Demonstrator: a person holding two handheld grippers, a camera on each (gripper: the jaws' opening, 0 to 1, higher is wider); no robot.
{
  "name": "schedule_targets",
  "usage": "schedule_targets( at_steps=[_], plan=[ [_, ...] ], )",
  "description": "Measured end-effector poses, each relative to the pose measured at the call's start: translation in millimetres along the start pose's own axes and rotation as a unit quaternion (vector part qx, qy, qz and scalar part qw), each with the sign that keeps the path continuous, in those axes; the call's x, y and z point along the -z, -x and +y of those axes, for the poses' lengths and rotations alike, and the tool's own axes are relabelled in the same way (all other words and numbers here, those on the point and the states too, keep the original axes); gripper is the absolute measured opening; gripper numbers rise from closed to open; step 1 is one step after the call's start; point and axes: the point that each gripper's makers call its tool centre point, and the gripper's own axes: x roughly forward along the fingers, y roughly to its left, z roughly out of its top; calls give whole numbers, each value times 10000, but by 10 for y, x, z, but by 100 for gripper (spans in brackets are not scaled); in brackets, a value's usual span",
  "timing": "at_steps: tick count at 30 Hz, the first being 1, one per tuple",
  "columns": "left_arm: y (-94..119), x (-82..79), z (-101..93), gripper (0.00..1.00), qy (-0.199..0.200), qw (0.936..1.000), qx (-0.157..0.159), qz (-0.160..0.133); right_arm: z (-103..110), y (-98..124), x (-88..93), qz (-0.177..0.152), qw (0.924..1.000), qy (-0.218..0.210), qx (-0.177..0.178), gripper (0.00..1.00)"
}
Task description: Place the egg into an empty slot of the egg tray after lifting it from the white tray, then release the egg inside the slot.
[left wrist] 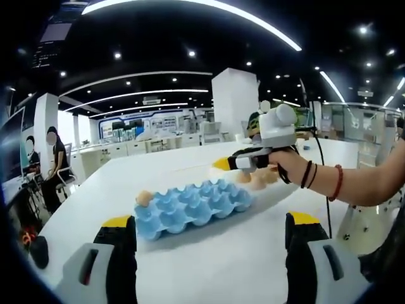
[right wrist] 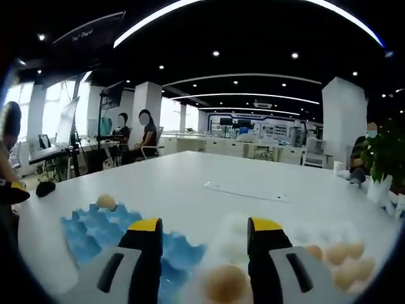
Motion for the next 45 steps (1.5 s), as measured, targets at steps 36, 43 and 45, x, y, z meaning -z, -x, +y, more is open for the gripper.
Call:
schedule_targets(
  at_steps=[36,43,45],
  plan=[
    [11,-34,6,100,3,9998,181,-9,-699,151,369,645,9945,-340,745,37],
    [37,-106,18,100,-104,9994,280,-146,-685,105,409,825,9924,-412,811,36],
    [26,-120,36,100,-107,9994,285,-174,-699,81,458,998,9904,-409,865,35]
  ],
)
